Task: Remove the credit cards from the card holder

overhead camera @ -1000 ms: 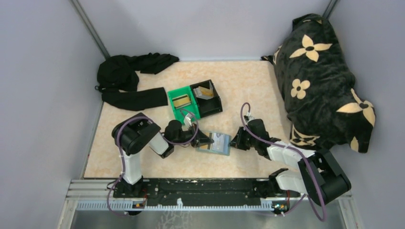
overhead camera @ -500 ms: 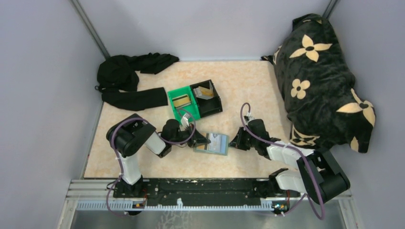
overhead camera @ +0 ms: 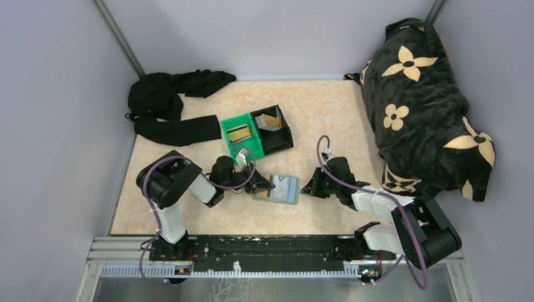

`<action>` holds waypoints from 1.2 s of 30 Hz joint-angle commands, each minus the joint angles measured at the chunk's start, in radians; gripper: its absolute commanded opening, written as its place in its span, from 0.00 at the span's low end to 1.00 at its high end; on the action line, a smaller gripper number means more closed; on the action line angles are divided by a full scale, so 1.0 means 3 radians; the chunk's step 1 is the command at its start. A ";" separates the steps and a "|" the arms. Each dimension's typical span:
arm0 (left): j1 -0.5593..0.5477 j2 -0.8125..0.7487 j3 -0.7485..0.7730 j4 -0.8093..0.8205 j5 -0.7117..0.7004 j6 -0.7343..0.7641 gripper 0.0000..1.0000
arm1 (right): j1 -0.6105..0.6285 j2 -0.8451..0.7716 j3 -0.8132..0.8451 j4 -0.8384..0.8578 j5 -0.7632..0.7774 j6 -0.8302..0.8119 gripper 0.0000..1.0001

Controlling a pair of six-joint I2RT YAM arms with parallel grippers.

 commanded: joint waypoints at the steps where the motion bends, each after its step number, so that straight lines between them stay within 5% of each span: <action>1: 0.0071 0.0058 -0.0019 0.0166 0.0041 0.0013 0.00 | -0.0039 -0.0089 0.0079 -0.0518 0.0364 -0.0217 0.00; 36: 0.0317 -0.0266 -0.0197 0.0004 0.0144 0.0138 0.00 | -0.0228 0.0051 0.0107 -0.0449 0.0272 -0.0276 0.00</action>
